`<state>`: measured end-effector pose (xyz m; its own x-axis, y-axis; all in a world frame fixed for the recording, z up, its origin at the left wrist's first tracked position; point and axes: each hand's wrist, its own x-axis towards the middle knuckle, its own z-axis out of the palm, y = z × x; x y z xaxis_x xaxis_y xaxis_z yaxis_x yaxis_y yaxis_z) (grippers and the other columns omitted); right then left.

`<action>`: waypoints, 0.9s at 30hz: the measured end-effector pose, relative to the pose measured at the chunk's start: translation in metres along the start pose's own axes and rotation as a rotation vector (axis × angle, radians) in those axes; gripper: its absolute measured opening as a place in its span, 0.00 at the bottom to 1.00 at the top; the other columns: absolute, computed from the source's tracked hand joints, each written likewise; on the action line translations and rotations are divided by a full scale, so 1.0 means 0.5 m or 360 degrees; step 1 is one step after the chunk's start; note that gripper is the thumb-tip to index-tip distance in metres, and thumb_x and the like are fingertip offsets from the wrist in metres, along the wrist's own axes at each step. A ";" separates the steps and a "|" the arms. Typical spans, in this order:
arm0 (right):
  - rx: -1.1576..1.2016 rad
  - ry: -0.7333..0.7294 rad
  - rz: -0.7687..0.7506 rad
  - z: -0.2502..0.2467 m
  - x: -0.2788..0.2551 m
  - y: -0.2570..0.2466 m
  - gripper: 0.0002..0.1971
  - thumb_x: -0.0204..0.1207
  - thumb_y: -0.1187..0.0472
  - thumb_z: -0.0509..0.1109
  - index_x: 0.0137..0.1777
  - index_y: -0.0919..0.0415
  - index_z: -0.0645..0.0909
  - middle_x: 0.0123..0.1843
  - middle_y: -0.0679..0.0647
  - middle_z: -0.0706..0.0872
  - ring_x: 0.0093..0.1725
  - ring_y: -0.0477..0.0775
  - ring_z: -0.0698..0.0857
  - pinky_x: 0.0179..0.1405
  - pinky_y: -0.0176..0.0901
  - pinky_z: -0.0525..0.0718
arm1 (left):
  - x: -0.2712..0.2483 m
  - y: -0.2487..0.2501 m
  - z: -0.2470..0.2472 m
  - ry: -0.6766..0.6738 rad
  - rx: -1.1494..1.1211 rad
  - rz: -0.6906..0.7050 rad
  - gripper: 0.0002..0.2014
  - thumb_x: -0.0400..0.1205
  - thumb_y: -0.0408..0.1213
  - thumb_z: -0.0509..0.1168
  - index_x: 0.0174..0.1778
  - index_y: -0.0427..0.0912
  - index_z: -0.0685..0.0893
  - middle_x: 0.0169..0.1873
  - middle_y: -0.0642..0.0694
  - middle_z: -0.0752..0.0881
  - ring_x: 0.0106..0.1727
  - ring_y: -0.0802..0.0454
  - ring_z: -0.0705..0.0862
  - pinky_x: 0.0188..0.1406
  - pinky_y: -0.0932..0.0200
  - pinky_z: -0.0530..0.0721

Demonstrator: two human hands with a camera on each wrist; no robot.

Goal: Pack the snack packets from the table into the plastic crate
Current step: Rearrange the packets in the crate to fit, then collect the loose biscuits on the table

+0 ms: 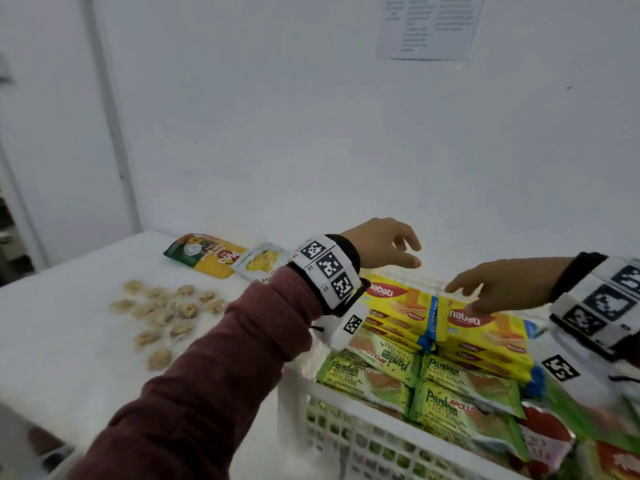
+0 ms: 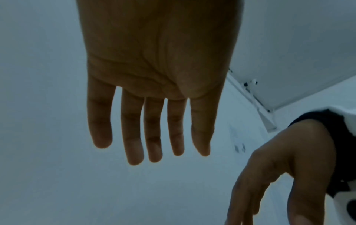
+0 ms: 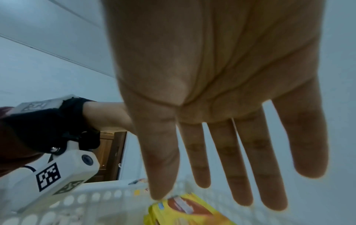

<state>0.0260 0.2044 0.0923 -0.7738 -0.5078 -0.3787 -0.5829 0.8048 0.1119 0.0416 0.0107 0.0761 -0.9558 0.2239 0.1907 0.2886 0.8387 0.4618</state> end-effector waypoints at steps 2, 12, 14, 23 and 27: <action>0.0012 0.0070 -0.0048 -0.036 -0.007 -0.058 0.33 0.73 0.38 0.62 0.77 0.46 0.63 0.71 0.47 0.74 0.63 0.44 0.76 0.66 0.36 0.71 | -0.028 -0.019 -0.046 0.0042 -0.0028 0.0013 0.18 0.79 0.44 0.68 0.63 0.44 0.81 0.55 0.46 0.81 0.48 0.58 0.76 0.40 0.76 0.69; 0.0182 0.0400 -0.0394 -0.159 0.123 -0.485 0.34 0.79 0.48 0.65 0.81 0.53 0.55 0.80 0.51 0.64 0.77 0.49 0.66 0.72 0.38 0.62 | -0.231 -0.344 -0.230 0.0032 0.0119 -0.0395 0.28 0.78 0.46 0.68 0.74 0.48 0.68 0.72 0.46 0.71 0.73 0.48 0.70 0.66 0.59 0.68; 0.0103 0.0371 -0.0413 -0.161 0.175 -0.562 0.34 0.79 0.49 0.64 0.81 0.54 0.54 0.82 0.52 0.61 0.79 0.51 0.63 0.74 0.41 0.61 | -0.270 -0.427 -0.246 -0.0052 0.0118 -0.0556 0.35 0.77 0.46 0.70 0.78 0.47 0.63 0.75 0.45 0.67 0.75 0.46 0.69 0.69 0.56 0.68; 0.0142 0.0030 -0.0234 -0.080 0.403 -0.727 0.43 0.77 0.44 0.66 0.83 0.56 0.44 0.84 0.55 0.50 0.82 0.57 0.55 0.80 0.53 0.58 | -0.430 -0.730 -0.232 -0.0490 0.0122 -0.0944 0.55 0.71 0.38 0.76 0.82 0.44 0.41 0.82 0.42 0.48 0.83 0.47 0.51 0.79 0.53 0.55; 0.0351 -0.0118 -0.0170 -0.015 0.474 -0.739 0.53 0.69 0.41 0.73 0.82 0.53 0.39 0.85 0.56 0.47 0.83 0.58 0.52 0.80 0.58 0.56 | -0.467 -0.833 -0.206 -0.0650 0.0156 -0.1065 0.62 0.66 0.42 0.80 0.82 0.49 0.37 0.82 0.43 0.43 0.83 0.46 0.46 0.81 0.45 0.54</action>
<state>0.0560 -0.2159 -0.0320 -0.6857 -0.5760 -0.4451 -0.5858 0.7996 -0.1322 0.1506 -0.4418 -0.0716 -0.8751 -0.1955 -0.4427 -0.3435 0.8953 0.2837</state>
